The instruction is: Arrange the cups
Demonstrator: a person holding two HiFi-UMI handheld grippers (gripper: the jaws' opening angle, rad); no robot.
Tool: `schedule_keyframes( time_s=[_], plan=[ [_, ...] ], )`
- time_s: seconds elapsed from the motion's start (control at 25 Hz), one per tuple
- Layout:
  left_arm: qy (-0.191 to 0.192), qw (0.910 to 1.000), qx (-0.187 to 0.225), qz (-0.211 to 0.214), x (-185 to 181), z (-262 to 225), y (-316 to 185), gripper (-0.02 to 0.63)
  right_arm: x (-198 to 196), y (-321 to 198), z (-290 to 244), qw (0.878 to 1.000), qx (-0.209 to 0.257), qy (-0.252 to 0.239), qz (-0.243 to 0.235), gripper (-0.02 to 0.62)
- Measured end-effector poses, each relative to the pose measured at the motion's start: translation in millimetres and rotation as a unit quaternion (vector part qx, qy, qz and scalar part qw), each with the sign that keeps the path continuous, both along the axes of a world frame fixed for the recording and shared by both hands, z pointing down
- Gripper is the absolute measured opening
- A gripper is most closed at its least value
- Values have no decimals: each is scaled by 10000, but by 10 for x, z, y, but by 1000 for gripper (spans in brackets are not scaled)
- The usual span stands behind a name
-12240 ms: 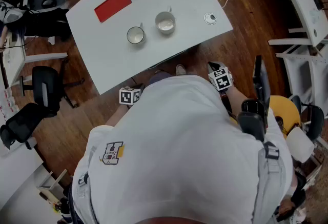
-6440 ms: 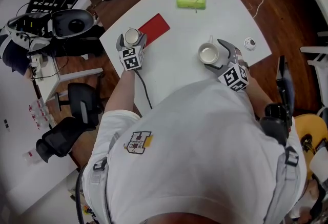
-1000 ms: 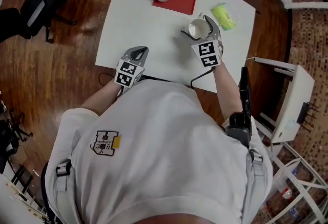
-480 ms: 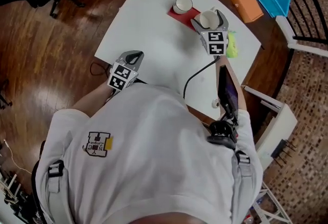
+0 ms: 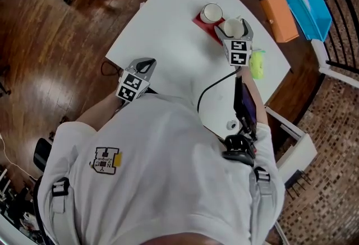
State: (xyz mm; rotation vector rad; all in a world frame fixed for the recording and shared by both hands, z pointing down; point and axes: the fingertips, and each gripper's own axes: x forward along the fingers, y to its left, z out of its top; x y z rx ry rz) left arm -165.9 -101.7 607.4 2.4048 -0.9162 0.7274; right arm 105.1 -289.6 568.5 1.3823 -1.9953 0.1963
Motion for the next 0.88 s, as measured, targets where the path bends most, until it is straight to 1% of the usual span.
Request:
schedule_keyframes(
  time_s=[0.2,0.4,0.68,0.88],
  plan=[
    [-25,10000,14,-8,45,14,41,0,-12,-9,83,10000,14,-71,20,497],
    [-73,10000,-4,-17,15,-7,42,0,-23,15,117,9998,48,-189,69,499],
    [-92,9999,-9,78,3,41,68,0,-78,14,161,9998,94,-195,-38,500],
    [-138,9998,-44,130,77,47,19,0,6,-55,209,9997,73,-241,-40,500]
  ],
)
